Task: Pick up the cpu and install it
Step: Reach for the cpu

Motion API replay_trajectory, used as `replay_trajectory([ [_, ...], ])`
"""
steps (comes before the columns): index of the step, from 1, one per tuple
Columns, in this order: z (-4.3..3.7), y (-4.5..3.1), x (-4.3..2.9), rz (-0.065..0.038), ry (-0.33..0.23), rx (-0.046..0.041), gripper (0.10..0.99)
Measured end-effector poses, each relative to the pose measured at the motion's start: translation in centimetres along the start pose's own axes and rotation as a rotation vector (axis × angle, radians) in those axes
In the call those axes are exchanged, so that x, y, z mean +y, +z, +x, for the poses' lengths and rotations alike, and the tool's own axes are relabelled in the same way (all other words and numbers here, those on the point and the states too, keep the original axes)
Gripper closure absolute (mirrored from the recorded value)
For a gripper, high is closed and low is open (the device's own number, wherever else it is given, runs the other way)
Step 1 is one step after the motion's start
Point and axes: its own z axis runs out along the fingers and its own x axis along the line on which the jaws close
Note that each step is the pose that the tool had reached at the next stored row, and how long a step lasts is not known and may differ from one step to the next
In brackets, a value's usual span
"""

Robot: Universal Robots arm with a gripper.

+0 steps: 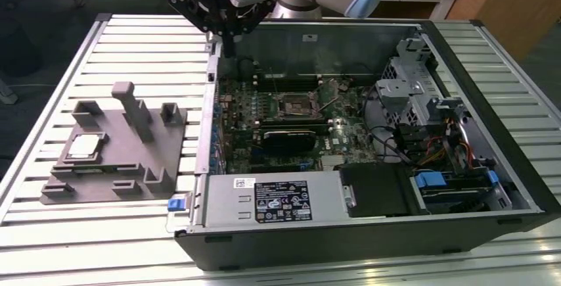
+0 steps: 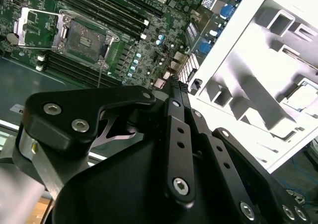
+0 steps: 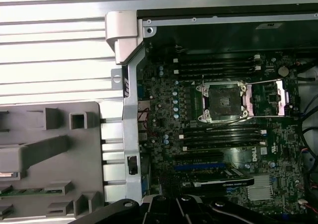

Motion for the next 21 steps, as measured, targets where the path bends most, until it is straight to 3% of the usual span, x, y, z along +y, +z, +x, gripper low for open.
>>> replay_trajectory([
  [21, 0.85, 0.04, -0.07, 0.000, 0.000, 0.0000, 0.980],
])
